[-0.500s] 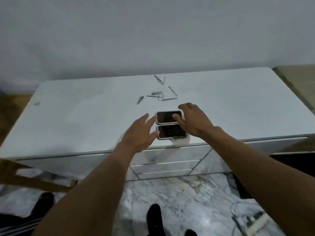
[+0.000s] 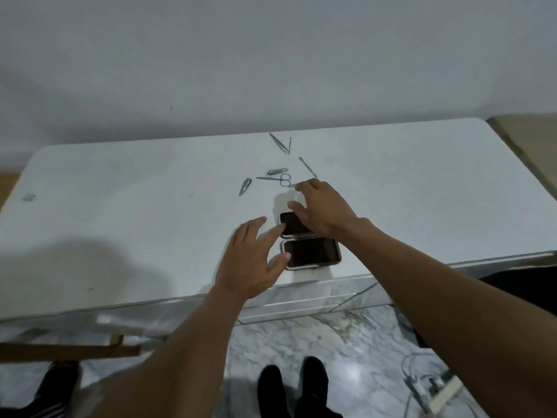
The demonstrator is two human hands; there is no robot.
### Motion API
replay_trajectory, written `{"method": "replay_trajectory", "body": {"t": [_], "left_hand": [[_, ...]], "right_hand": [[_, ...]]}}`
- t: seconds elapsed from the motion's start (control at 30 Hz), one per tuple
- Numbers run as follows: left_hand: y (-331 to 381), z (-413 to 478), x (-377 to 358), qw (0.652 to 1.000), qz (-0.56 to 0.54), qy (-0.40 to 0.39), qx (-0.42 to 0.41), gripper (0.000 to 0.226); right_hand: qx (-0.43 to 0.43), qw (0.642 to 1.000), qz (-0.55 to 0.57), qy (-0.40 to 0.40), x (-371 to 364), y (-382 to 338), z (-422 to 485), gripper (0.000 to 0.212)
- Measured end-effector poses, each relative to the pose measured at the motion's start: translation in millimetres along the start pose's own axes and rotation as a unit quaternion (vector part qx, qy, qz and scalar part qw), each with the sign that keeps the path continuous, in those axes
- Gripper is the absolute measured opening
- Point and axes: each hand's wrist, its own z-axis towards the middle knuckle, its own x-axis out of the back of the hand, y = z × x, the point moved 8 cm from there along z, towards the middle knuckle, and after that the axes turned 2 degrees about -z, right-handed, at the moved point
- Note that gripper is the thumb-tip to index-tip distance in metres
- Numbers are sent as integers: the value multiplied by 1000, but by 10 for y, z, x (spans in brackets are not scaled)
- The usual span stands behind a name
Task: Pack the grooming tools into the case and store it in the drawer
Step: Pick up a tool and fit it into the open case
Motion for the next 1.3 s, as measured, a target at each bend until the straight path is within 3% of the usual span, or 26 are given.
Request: {"method": "replay_trajectory", "body": {"t": [0.63,0.87,1.13,1.3], "left_hand": [[-55,59,-5,1000,-11,11,7,58],[-54,67,-23,1000,-13,16,3,60],[-40,42,-59,1000,6,10,-1,61],[-53,41,-90,1000,10,3,-8,61]], "right_hand": [[75,988,-129,-32,-166,-166,1175,30],[93,985,-144,3,-134,-197,1220,25],[22,998,20,58,151,-44,844,22],[-93,971,196,98,202,328,346,18]]}}
